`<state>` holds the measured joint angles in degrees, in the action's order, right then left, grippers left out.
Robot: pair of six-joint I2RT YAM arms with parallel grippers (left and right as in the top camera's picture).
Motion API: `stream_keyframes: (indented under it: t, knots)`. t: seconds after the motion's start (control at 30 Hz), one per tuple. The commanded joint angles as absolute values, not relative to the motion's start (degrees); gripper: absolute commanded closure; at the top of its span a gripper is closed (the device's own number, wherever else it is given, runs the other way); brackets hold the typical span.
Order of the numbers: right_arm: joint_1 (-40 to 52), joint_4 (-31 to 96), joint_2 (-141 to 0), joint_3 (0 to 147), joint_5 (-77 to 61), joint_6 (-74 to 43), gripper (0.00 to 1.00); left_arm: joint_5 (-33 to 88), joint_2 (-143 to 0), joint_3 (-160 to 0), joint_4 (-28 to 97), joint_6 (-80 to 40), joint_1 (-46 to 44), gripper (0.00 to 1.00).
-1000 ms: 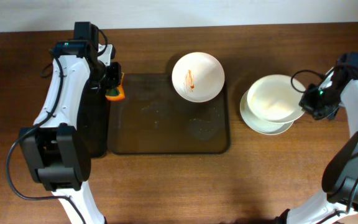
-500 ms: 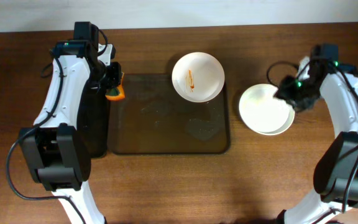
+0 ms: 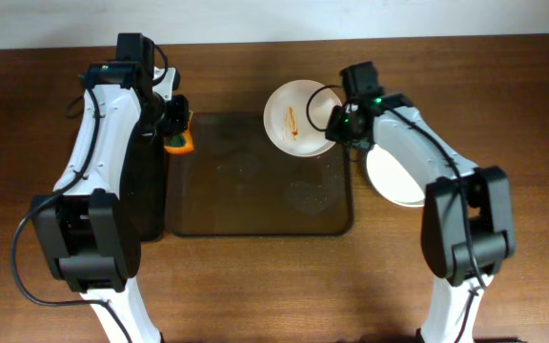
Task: Clean dirty plates on tray and stack at the side
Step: 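Move the right gripper to the last sauced plate on the tray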
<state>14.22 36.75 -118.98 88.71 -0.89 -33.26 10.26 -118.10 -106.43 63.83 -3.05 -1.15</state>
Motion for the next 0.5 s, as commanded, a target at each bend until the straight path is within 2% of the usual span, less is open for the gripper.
stream_keyframes:
  t: [0.0,0.03,0.2,0.47]
  knots:
    - [15.49,35.97,-123.09,89.03,2.72,-36.97,0.59,10.63,-118.17,-105.95,63.64,-3.84,-1.23,1.0]
    - [15.94,35.99,-124.2,89.03,1.98,-36.95,0.63,10.63,-118.17,-105.95,63.55,-3.84,-1.23,1.0]
    - [18.06,38.59,-124.99,89.06,0.23,-36.67,0.94,10.63,-118.17,-105.95,63.48,-3.84,-1.23,1.0]
    - [21.32,51.24,-124.86,89.06,-12.97,-33.78,0.96,10.39,-118.17,-105.95,63.51,-3.84,-1.23,1.0]
